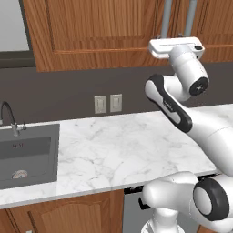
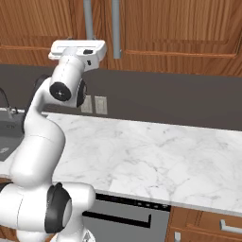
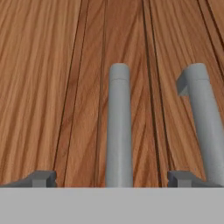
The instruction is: Get the candle and the liquor from the cabinet and move them to the dining counter.
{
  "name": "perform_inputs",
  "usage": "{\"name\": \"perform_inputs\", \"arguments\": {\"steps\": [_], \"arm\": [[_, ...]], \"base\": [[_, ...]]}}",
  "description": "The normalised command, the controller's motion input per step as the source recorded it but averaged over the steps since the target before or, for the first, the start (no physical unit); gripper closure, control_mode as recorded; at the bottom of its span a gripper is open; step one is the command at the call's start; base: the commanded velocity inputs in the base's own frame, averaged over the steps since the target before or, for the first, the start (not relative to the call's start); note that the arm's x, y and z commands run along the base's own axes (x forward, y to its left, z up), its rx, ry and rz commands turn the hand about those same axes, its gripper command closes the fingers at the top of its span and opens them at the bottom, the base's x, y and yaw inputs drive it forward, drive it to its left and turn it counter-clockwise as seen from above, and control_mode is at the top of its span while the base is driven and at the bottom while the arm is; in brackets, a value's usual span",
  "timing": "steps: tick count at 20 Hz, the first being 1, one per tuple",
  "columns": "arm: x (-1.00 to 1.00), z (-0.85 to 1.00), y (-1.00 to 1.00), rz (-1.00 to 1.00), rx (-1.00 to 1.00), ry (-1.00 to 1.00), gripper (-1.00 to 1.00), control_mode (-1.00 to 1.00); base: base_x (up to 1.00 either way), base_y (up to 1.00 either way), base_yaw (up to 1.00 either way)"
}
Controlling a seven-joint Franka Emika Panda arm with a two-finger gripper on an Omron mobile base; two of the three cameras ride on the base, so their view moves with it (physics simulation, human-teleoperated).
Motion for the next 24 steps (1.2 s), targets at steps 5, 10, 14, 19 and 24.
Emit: {"name": "perform_inputs", "arguments": {"steps": [5, 10, 14, 19, 24], "arm": [[0.29, 0.09, 0.0, 0.0, 0.0, 0.0, -1.0, -1.0], [0.24, 0.18, 0.0, 0.0, 0.01, 0.01, -1.0, -1.0], [0.22, 0.15, 0.0, 0.0, 0.0, 0.03, -1.0, -1.0], [0.18, 0.14, 0.0, 0.0, 0.0, 0.05, -1.0, -1.0], [0.25, 0.04, 0.0, 0.0, 0.0, 0.04, -1.0, -1.0]], "base": [[0.0, 0.0, 0.0], [0.0, 0.0, 0.0], [0.0, 0.0, 0.0], [0.0, 0.0, 0.0], [0.0, 0.0, 0.0]]}}
